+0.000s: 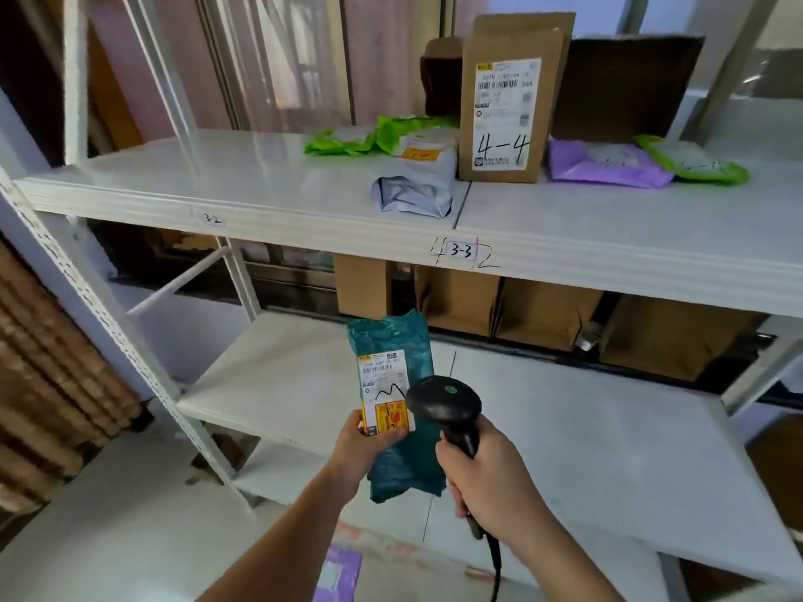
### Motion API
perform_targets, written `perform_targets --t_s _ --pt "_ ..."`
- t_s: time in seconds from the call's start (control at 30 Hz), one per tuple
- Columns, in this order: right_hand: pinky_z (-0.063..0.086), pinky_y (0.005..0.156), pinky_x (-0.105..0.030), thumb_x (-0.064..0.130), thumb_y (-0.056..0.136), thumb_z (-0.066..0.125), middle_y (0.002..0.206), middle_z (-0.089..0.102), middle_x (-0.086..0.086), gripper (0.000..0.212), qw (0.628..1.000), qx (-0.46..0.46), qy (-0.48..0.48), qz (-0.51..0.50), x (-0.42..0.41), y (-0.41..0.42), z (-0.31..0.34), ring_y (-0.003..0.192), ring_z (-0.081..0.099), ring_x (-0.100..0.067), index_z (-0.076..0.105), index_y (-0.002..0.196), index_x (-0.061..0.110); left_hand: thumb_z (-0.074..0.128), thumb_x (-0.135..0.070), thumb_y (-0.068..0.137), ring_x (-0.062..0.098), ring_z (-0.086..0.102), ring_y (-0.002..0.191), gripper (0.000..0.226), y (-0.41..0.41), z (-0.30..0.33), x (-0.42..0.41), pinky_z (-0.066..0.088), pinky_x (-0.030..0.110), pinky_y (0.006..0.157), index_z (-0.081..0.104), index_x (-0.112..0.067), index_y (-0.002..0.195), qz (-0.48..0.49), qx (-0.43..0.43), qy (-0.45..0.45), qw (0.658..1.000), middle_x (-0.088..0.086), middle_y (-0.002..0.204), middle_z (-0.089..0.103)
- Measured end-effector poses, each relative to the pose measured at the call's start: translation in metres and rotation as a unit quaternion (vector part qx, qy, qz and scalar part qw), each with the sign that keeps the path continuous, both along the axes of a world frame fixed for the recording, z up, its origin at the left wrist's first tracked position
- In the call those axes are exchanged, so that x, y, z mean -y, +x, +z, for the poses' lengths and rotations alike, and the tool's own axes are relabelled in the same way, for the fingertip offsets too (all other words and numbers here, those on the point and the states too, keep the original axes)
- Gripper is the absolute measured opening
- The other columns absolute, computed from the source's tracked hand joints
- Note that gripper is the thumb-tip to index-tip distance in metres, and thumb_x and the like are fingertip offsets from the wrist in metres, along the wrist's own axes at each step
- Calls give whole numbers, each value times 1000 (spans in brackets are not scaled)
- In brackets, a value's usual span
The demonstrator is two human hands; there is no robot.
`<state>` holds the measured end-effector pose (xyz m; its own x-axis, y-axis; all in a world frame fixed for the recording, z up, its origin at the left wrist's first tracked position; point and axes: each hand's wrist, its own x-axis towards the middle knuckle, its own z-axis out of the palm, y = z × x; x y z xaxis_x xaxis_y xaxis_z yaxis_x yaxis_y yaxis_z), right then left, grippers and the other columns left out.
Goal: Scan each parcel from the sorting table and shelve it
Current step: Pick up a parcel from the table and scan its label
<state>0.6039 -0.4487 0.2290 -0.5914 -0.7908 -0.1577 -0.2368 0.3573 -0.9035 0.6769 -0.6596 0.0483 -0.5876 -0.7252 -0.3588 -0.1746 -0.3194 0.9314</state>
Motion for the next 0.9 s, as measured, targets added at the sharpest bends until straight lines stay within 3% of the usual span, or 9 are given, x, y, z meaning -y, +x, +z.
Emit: perform_targets --t_s 0.27,0.5,0.6,0.77,0.9 --pt "52 49 -31 19 93 53 65 57 -6 2 997 3 52 -50 45 -36 -28 43 54 -16 53 92 20 89 -13 77 38 73 106 52 -61 -51 52 56 58 98 66 -11 124 -36 32 42 998 16 112 77" --pt "52 47 -24 19 93 55 66 56 -8 3 994 29 69 -77 75 -87 -58 49 51 -17 54 92 21 89 -19 80 28 73 104 50 -119 -108 96 56 52 100 66 -18 124 -11 118 13 993 4 112 78" --pt "48 46 -19 19 94 56 67 56 -9 4 992 38 87 -83 85 -104 -74 48 51 -16 53 92 20 86 -21 84 25 64 102 58 -143 -110 111 52 37 88 49 -15 128 33 165 5 986 5 115 66" --pt "49 47 -27 19 92 57 63 56 -9 4 989 30 93 -115 100 -123 -97 48 51 -16 54 90 20 84 -25 86 23 59 96 54 -179 -126 147 46 32 74 49 -13 125 25 219 -26 975 6 114 63" --pt "49 45 -20 16 93 57 66 55 -12 3 985 52 82 -145 106 -127 -106 48 50 -16 54 92 18 81 -30 89 28 58 101 52 -203 -143 170 50 40 83 50 -13 127 19 234 -36 971 12 123 63"
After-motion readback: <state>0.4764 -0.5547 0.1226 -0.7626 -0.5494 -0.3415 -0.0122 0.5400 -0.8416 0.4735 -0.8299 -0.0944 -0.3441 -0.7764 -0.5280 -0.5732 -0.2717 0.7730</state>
